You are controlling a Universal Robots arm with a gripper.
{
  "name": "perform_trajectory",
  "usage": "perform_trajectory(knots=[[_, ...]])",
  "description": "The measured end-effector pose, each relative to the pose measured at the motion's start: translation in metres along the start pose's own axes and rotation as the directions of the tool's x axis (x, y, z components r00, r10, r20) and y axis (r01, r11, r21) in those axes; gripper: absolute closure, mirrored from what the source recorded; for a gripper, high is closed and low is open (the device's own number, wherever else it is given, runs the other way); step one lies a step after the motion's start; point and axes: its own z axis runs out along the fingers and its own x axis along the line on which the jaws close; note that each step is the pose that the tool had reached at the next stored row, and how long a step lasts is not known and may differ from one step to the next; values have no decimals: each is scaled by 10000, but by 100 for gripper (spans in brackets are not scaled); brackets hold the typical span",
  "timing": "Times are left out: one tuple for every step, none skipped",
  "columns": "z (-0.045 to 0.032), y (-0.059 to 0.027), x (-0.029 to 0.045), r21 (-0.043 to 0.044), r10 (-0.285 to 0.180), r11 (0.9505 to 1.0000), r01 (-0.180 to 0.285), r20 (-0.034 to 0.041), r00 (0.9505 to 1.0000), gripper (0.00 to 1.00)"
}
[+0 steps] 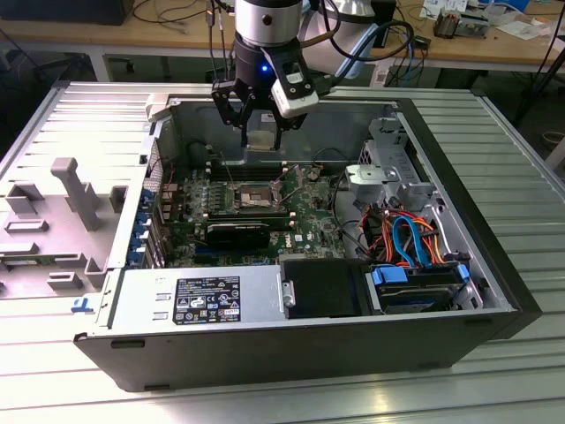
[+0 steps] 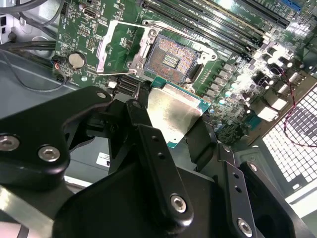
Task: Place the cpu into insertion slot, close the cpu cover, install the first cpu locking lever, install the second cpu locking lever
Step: 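Place the cpu into insertion slot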
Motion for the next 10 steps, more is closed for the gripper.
perform_trajectory(knots=[[0, 0, 0, 0, 21, 10000, -21, 2, 10000, 45], [0, 0, 0, 0, 43, 10000, -43, 4, 10000, 45], [0, 0, 0, -1, 60, 10000, -60, 6, 10000, 45], [0, 0, 0, -2, 76, 10000, -76, 7, 10000, 45], [1, 0, 0, -3, 95, 10000, -95, 9, 10000, 45], [1, 0, 0, -3, 108, 9999, -108, 10, 9999, 45], [1, 0, 0, -3, 123, 9999, -123, 11, 9999, 45], [0, 0, 0, -3, 130, 9999, -130, 12, 9999, 45], [0, 0, 0, -3, 134, 9999, -134, 12, 9999, 45], [0, 0, 0, -3, 147, 9999, -147, 13, 9999, 45]])
